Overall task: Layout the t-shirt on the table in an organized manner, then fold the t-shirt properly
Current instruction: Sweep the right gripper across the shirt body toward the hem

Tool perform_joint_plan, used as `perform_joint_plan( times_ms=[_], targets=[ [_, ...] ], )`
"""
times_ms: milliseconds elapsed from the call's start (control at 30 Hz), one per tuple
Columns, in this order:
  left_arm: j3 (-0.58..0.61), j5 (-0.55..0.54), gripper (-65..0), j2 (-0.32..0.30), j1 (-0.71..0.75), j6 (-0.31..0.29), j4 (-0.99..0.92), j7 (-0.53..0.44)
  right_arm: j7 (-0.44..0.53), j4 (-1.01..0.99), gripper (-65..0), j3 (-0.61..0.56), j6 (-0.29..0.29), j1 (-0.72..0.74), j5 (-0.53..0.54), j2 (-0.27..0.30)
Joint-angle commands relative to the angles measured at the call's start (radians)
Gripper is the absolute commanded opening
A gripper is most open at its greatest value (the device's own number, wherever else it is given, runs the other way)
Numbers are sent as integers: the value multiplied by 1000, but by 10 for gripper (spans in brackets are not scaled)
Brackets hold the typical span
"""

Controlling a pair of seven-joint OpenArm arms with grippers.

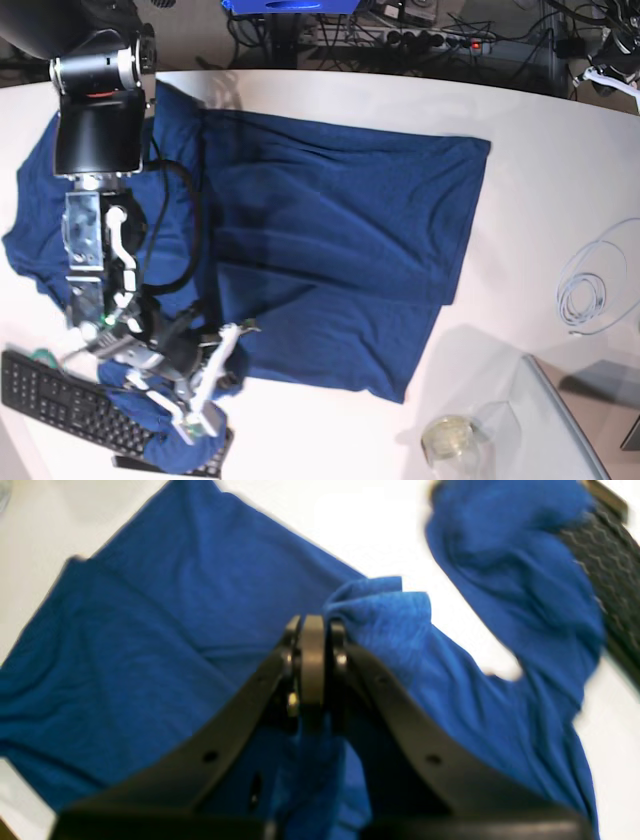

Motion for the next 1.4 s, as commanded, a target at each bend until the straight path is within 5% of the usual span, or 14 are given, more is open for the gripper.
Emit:
perform_joint_plan(
  times_ms=[0, 133, 433, 767, 900, 1367],
  targets=[
    [-7, -9, -650, -22, 5, 1, 13, -15, 25, -7, -648, -26, 5, 45, 8, -4],
    [-7, -9, -650, -22, 5, 1, 13, -15, 32, -137, -648, -141, 5, 99, 10, -29],
    [-7, -6, -650, -22, 6, 1, 11, -15, 115, -378, -648, -152, 5, 194, 10, -93],
    [-7, -6, -650, -22, 6, 1, 13, -15, 157, -432, -648, -153, 10, 249, 10, -116],
    [-7, -6, -650, -20, 6, 1, 11, -15, 158, -446, -648, -224, 83, 252, 10, -121],
    [-7, -5, -650, -7, 6, 1, 16, -15, 186, -447, -644, -318, 53, 248, 54, -135]
  ],
)
